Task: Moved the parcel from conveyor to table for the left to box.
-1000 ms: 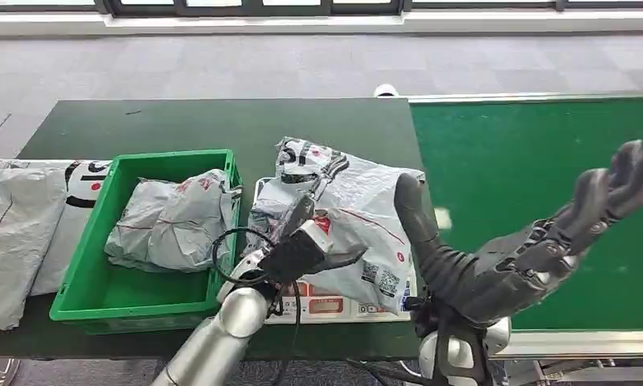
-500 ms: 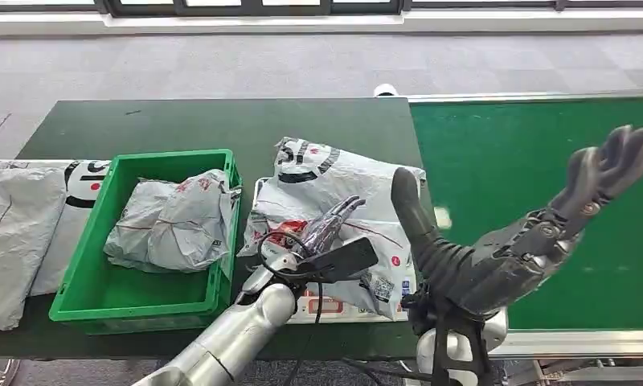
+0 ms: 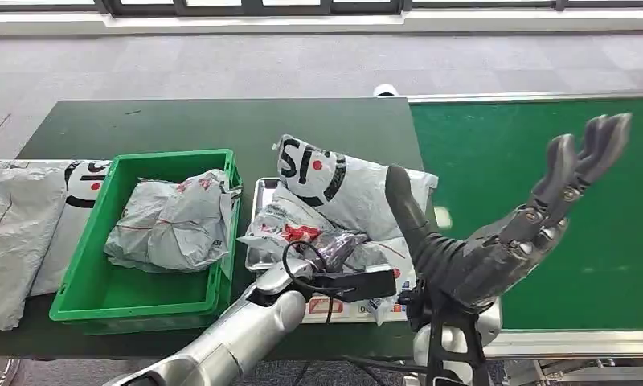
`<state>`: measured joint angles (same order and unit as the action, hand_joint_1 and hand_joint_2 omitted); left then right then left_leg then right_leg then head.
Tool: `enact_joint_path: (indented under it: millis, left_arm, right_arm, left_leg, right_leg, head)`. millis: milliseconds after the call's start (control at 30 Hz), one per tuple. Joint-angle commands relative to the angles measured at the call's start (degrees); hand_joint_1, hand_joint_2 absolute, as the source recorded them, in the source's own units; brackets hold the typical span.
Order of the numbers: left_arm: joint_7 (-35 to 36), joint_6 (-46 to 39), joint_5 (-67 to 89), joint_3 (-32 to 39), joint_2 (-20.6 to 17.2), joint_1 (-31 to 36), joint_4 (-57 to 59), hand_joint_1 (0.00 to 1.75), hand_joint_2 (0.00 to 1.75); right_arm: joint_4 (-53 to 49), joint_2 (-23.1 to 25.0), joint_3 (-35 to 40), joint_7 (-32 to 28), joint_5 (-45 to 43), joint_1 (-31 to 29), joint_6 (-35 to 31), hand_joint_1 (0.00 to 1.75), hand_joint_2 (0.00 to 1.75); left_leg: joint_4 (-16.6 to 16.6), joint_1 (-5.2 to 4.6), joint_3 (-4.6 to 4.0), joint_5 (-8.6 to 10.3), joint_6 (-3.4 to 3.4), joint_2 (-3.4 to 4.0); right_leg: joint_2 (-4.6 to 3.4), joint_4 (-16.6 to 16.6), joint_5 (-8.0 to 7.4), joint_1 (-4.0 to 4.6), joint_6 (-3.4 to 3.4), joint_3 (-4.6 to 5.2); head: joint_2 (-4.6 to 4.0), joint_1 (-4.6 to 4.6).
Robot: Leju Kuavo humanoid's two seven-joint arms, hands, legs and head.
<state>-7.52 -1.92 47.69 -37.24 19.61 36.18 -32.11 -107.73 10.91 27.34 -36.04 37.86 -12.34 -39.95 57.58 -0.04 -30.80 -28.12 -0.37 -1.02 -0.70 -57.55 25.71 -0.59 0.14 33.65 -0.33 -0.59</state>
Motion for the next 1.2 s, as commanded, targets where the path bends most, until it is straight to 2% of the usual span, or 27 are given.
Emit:
enact_joint_path:
  millis: [33,133,233,367,433,567,633,733,833,1133,1200]
  left_arm:
    - [-0.2,-0.7,1.5,-3.4,-1.0,2.0,3.2,1.75,1.75]
    - [-0.4,-1.4,1.4,-3.1,-1.0,1.8,2.6,1.75,1.75]
    - [-2.9,-9.5,0.8,-0.6,-1.6,0.2,-2.3,1.75,1.75]
    - [-5.3,-15.3,-2.2,3.3,-4.6,-3.4,-17.9,1.75,1.75]
    - [-4.7,-14.8,-2.4,3.8,-5.5,-4.4,-21.9,1.75,1.75]
    - [-7.0,-21.9,-3.9,6.6,-7.9,-7.5,-33.3,1.75,1.75]
    - [-6.7,-22.0,-4.2,7.0,-8.5,-8.3,-35.8,1.75,1.75]
    - [-8.5,-27.3,-4.7,8.4,-9.4,-9.7,-40.3,1.75,1.75]
    - [-7.9,-27.2,-4.8,8.8,-10.9,-11.1,-46.3,1.75,1.75]
    - [-8.0,-27.5,-4.7,8.7,-11.2,-11.9,-48.9,1.75,1.75]
    - [-10.6,-31.9,-4.0,9.1,-11.1,-13.1,-51.6,1.75,1.75]
  right_arm:
    - [1.8,-3.0,2.9,1.1,0.7,-1.0,0.0,0.00,1.75]
    - [1.6,-3.0,2.8,1.1,0.8,-0.8,0.0,0.00,1.75]
    - [0.9,-2.8,2.0,1.2,1.7,0.0,0.0,0.00,1.75]
    - [1.1,-2.5,1.3,0.5,1.9,0.8,0.0,0.00,1.75]
    - [1.4,-2.4,1.1,-0.1,1.7,1.0,0.0,0.00,1.75]
    - [2.0,-1.5,-0.2,-2.4,1.1,1.8,0.0,0.00,1.75]
    - [2.0,-1.3,-0.4,-2.6,1.1,1.8,0.0,0.00,1.75]
    - [1.9,-0.7,-0.7,-2.9,1.2,1.4,0.0,0.00,1.75]
    - [1.8,-0.5,-0.6,-1.9,1.6,0.3,0.0,0.00,1.75]
    - [1.9,-0.4,-0.6,-2.0,1.6,0.1,0.0,0.00,1.75]
    - [2.0,-0.4,-0.6,-2.3,1.7,0.3,0.0,0.00,1.75]
  left_leg:
    - [-0.1,0.03,0.06,0.03,-0.03,0.15]
    - [-0.2,0.02,0.07,0.10,-0.04,0.18]
    - [-0.2,0.01,0.11,0.10,-0.05,0.18]
    - [-0.2,0.02,0.11,0.08,-0.05,0.24]
    - [-0.1,0.02,0.02,0.02,-0.04,0.22]
    - [-0.1,0.02,0.06,0.04,-0.05,0.29]
    - [0.0,0.04,-0.04,0.02,-0.03,0.18]
    - [-0.1,0.04,0.03,0.03,-0.05,0.33]
    - [-0.1,0.02,-0.07,0.01,-0.04,0.34]
    - [-0.1,0.04,-0.01,0.04,-0.03,0.24]
    - [0.0,0.01,-0.06,0.03,-0.02,0.13]
  right_leg:
    - [-0.03,0.1,-0.08,0.04,0.00,-0.05]
    - [-0.01,0.2,-0.14,0.02,-0.01,-0.04]
    - [0.01,0.2,-0.11,0.02,-0.02,-0.07]
    - [-0.03,0.2,-0.14,0.03,-0.03,-0.05]
    - [-0.08,0.1,-0.08,0.03,-0.03,0.03]
    - [-0.15,0.1,-0.10,0.02,-0.04,0.01]
    - [-0.11,0.0,-0.06,0.04,-0.03,0.05]
    - [-0.19,0.1,-0.11,0.05,-0.04,0.05]
    - [-0.24,0.0,-0.08,0.02,-0.03,0.15]
    - [-0.12,0.1,-0.09,0.04,-0.02,0.04]
    - [-0.07,0.0,-0.04,0.01,-0.01,0.07]
  head:
    - [0.00,0.00]
    - [0.00,0.00]
    - [0.02,0.00]
    - [0.00,0.00]
    - [0.00,0.00]
    - [0.00,0.00]
    - [0.02,0.00]
    - [0.00,0.00]
    - [0.02,0.00]
    - [0.00,0.00]
    - [0.00,0.00]
